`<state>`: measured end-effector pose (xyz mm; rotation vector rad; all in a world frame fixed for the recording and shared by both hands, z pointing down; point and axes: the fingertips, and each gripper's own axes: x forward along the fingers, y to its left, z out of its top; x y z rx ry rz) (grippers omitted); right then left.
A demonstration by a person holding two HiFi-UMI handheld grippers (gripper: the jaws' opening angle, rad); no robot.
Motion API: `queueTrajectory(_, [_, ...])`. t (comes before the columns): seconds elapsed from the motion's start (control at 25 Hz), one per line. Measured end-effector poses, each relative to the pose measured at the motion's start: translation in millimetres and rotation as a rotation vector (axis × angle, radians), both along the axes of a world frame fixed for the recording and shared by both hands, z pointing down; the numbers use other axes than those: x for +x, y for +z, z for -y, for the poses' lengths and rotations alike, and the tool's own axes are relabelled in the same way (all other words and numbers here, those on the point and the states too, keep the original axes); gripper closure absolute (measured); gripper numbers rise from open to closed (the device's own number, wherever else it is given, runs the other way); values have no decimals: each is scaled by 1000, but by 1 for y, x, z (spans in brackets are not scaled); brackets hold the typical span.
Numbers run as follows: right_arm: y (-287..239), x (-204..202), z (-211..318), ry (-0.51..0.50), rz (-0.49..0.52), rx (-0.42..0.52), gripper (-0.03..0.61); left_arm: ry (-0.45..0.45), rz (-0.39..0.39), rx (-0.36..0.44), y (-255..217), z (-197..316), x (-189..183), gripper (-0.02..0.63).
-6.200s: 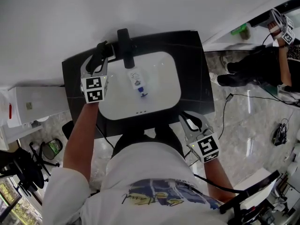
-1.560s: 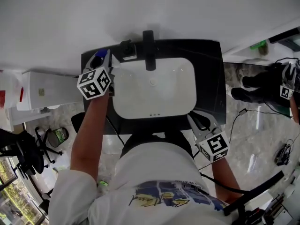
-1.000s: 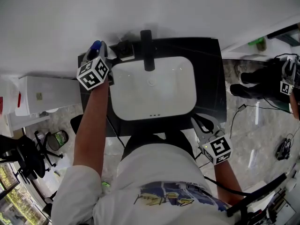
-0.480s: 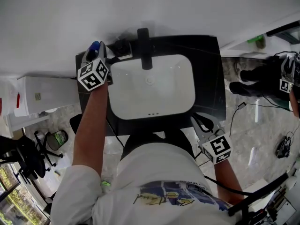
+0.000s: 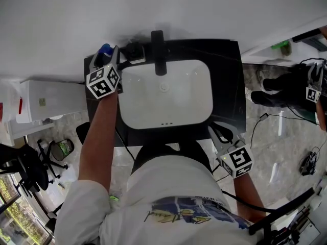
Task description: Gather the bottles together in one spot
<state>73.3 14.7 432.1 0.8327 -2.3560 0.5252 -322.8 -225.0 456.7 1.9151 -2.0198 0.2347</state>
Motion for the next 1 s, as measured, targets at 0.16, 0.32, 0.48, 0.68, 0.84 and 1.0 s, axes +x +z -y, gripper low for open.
queueTrajectory(0.16, [-2,-2,4,-15,14,10,540,22,34,-6,-6,-12,6,331])
queueTrajectory(0.32, [0,-2,9,-36,23,17,538,23,72,-21,-9,-31,11,331])
queueTrajectory(0.48, [3,-5,13,-68,37,18,540,28,87,-31,-17,-58,20,343])
queueTrajectory(0.68, [2,-8,20,-120,60,29,540,85,45,-34,-40,-97,57,402])
queueTrajectory(0.84, [-5,-15,35,-175,83,55,540,126,31,-40,-55,-127,88,511])
queueTrajectory(1.0, [-11,-15,42,-227,95,74,546,154,36,-77,-58,-158,120,577])
